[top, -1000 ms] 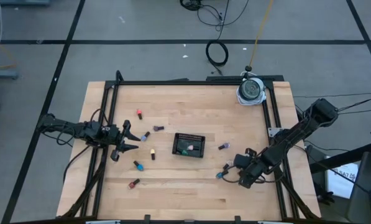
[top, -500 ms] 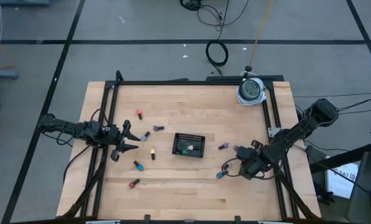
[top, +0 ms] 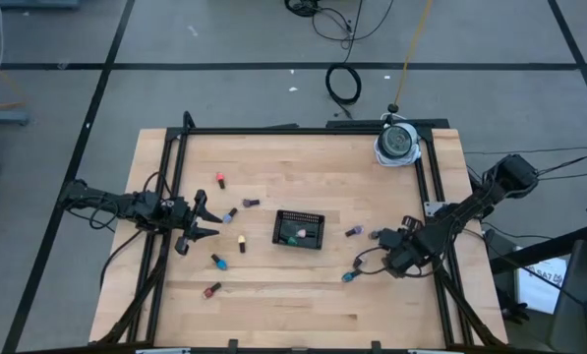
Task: Pick & Place Nail Polish
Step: Put the dark green nail polish into the black bin
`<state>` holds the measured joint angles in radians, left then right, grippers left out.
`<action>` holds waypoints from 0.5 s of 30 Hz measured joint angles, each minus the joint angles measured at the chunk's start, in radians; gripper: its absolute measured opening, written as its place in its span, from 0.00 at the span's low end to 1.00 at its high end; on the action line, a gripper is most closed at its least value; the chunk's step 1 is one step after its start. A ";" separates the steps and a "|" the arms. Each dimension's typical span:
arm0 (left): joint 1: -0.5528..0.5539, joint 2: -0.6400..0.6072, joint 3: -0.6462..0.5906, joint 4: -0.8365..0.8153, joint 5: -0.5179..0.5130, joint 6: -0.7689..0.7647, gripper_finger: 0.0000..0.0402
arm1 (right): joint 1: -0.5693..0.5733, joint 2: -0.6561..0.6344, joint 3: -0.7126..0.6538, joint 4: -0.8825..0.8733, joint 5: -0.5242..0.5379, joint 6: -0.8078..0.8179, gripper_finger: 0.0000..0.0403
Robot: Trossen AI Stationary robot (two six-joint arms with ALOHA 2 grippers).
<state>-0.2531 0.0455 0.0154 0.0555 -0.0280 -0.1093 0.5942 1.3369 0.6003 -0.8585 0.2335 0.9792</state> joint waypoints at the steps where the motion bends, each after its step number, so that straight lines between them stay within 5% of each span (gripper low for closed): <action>1: 0.000 0.000 0.000 0.000 0.000 0.000 0.36 | -0.022 -0.001 -0.010 -0.004 0.005 -0.021 0.35; 15: 0.000 0.000 0.000 0.000 0.000 0.000 0.36 | -0.247 -0.117 0.048 -0.069 0.025 -0.390 0.38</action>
<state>-0.2531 0.0452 0.0154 0.0555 -0.0277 -0.1093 0.3476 1.2197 0.6479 -0.9272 0.2589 0.5896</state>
